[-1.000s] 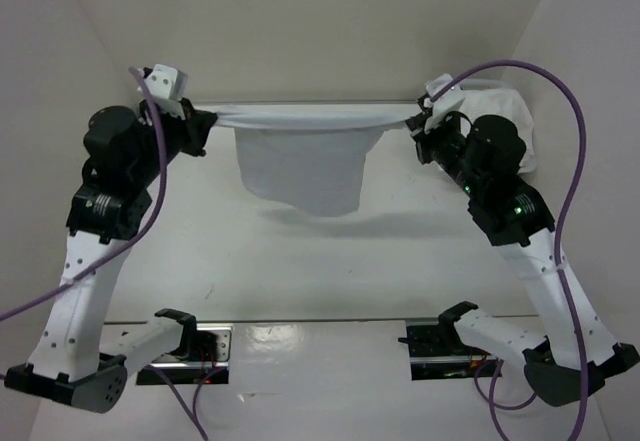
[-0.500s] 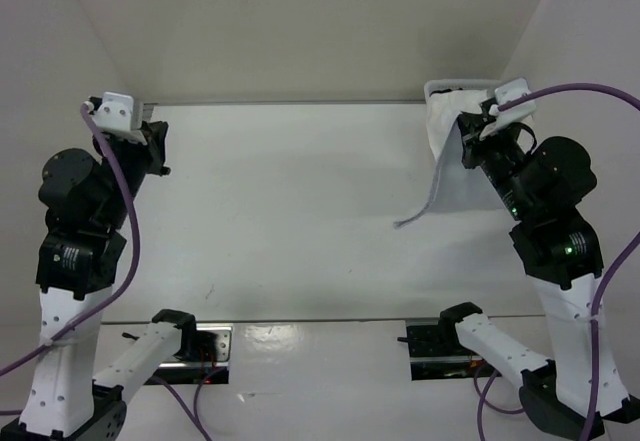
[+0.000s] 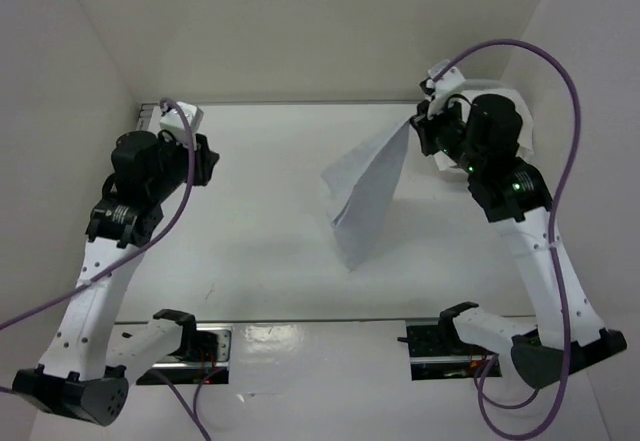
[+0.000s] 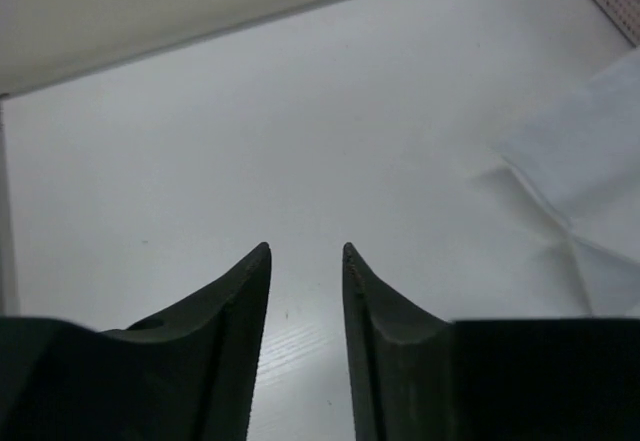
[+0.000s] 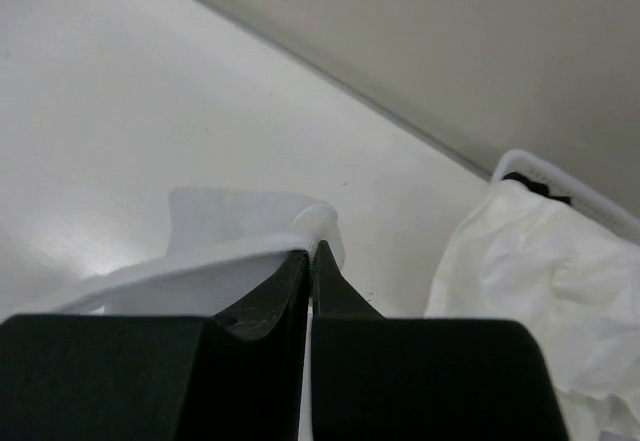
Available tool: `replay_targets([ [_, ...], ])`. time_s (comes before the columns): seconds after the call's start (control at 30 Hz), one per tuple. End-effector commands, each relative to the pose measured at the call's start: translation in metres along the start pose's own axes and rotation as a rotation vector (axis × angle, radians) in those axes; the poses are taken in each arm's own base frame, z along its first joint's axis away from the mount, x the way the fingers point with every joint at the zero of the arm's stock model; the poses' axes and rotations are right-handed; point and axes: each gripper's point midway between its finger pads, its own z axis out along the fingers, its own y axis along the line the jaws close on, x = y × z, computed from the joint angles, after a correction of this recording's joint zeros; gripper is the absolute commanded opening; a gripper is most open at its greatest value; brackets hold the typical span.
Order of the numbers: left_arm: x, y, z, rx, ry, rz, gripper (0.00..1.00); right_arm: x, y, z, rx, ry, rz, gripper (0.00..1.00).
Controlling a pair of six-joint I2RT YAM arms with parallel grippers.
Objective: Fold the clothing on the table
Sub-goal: Flatten the skirt out
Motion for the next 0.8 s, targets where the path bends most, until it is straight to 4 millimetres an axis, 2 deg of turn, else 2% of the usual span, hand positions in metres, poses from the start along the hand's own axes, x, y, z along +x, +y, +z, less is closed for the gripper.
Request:
replay_targets([
  [0.0, 0.016, -0.023, 0.019, 0.139, 0.061, -0.028, 0.45, 0.011, 0.023, 0.022, -0.088, 0.039, 0.034, 0.00],
  [0.03, 0.023, -0.025, 0.024, 0.151, 0.090, -0.034, 0.54, 0.015, 0.025, 0.028, -0.101, 0.054, 0.036, 0.00],
  [0.07, 0.028, -0.028, 0.035, 0.170, 0.120, -0.038, 0.56, 0.021, 0.031, 0.033, -0.119, 0.076, 0.036, 0.00],
  [0.1, 0.033, -0.028, 0.039, 0.171, 0.149, -0.044, 0.58, 0.033, 0.036, 0.045, -0.127, 0.115, 0.037, 0.00],
  [0.13, 0.039, -0.031, 0.043, 0.185, 0.180, -0.036, 0.59, 0.037, 0.048, 0.052, -0.152, 0.132, 0.030, 0.00],
  [0.17, 0.040, -0.037, 0.049, 0.203, 0.193, -0.022, 0.63, 0.043, 0.051, 0.059, -0.141, 0.157, 0.011, 0.00],
  [0.2, 0.046, -0.037, 0.060, 0.198, 0.229, -0.023, 0.65, 0.054, 0.068, 0.071, -0.173, 0.193, -0.001, 0.00],
  [0.23, 0.049, -0.035, 0.066, 0.188, 0.243, -0.024, 0.67, 0.051, 0.072, 0.076, -0.178, 0.194, -0.006, 0.00],
  [0.27, 0.056, -0.043, 0.075, 0.214, 0.273, -0.009, 0.70, 0.053, 0.078, 0.081, -0.192, 0.202, -0.009, 0.00],
  [0.3, 0.052, -0.044, 0.080, 0.206, 0.264, 0.000, 0.72, 0.062, 0.086, 0.093, -0.211, 0.232, -0.013, 0.00],
  [0.33, 0.061, -0.043, 0.089, 0.192, 0.288, 0.004, 0.73, 0.056, 0.094, 0.096, -0.230, 0.228, -0.019, 0.00],
  [0.37, 0.063, -0.052, 0.094, 0.212, 0.294, 0.012, 0.75, 0.057, 0.098, 0.101, -0.231, 0.235, -0.024, 0.00],
  [0.4, 0.060, -0.054, 0.099, 0.208, 0.285, 0.010, 0.79, 0.065, 0.106, 0.111, -0.249, 0.261, -0.029, 0.00],
  [0.47, 0.072, -0.063, 0.110, 0.227, 0.315, 0.007, 0.80, 0.064, 0.122, 0.118, -0.277, 0.268, -0.042, 0.00],
  [0.53, 0.073, -0.077, 0.118, 0.254, 0.307, 0.009, 0.80, 0.067, 0.131, 0.125, -0.283, 0.286, -0.053, 0.00],
  [0.57, 0.083, -0.079, 0.121, 0.261, 0.325, -0.008, 0.80, 0.063, 0.129, 0.126, -0.283, 0.276, -0.061, 0.00],
  [0.63, 0.091, -0.090, 0.130, 0.296, 0.318, -0.018, 0.81, 0.052, 0.125, 0.126, -0.265, 0.252, -0.061, 0.00],
  [0.7, 0.096, -0.097, 0.133, 0.333, 0.297, -0.032, 0.81, 0.044, 0.118, 0.121, -0.238, 0.236, -0.062, 0.00],
  [0.73, 0.097, -0.100, 0.134, 0.350, 0.286, -0.033, 0.81, 0.029, 0.113, 0.113, -0.231, 0.197, -0.069, 0.00],
  [0.77, 0.093, -0.106, 0.135, 0.386, 0.262, -0.046, 0.81, 0.025, 0.111, 0.109, -0.228, 0.187, -0.068, 0.00],
])
